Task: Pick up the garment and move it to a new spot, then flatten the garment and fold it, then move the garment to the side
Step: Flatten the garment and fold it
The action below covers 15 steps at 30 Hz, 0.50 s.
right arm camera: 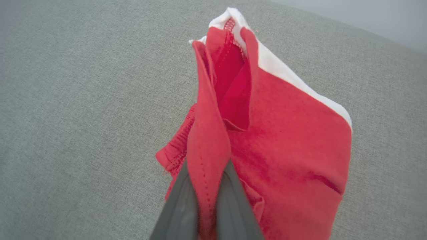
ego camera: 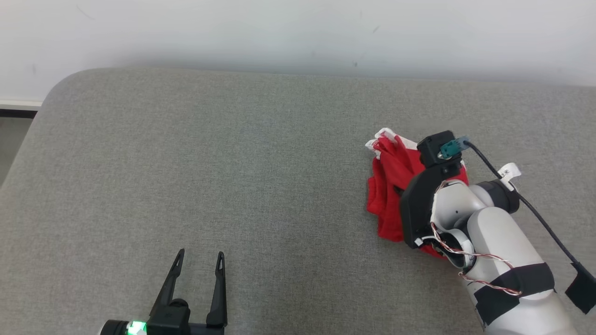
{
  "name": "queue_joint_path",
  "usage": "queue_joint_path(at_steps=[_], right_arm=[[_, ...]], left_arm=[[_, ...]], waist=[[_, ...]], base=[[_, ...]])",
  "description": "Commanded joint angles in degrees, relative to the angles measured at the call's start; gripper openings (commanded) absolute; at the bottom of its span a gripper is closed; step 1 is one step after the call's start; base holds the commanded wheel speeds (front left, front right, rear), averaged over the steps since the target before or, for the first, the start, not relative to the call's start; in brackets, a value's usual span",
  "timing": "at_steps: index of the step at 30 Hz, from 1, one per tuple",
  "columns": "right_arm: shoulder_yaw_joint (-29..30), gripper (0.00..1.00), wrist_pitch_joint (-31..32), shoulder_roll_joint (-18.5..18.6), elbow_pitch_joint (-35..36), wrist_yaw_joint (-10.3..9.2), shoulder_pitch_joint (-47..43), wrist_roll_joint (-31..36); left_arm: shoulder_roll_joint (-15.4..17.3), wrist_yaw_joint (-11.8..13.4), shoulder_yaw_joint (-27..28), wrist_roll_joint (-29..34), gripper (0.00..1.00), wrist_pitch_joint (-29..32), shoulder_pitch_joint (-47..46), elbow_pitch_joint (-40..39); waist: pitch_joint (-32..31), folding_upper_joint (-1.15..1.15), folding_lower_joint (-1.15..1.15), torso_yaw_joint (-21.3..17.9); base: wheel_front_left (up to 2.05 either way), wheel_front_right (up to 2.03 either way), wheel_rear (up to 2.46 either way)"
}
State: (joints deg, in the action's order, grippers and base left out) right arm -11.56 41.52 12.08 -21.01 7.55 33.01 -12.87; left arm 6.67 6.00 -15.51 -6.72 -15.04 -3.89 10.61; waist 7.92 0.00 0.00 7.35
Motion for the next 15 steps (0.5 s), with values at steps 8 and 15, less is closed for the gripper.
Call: queue_joint_path(at_steps=[8, 15], right_arm=[[-1.59, 0.5, -2.7, -0.32, -4.07, -0.17, 1.21, -1.18], [2.32, 1.0, -7.21, -0.72, -2.04, -0.17, 2.09, -4.72]], left_arm=[[-0.64, -0.41, 0.7, 0.35, 1.0, -0.15, 0.55, 0.19], [-0.8, -0.72, 1.25, 0.67, 1.0, -0.15, 1.46, 0.25]], waist=[[-0.03, 0.0, 0.0, 0.43], [-0.94, 0.0, 0.0, -0.32]], base=[[0.0, 0.0, 0.0], [0.0, 0.0, 0.0]])
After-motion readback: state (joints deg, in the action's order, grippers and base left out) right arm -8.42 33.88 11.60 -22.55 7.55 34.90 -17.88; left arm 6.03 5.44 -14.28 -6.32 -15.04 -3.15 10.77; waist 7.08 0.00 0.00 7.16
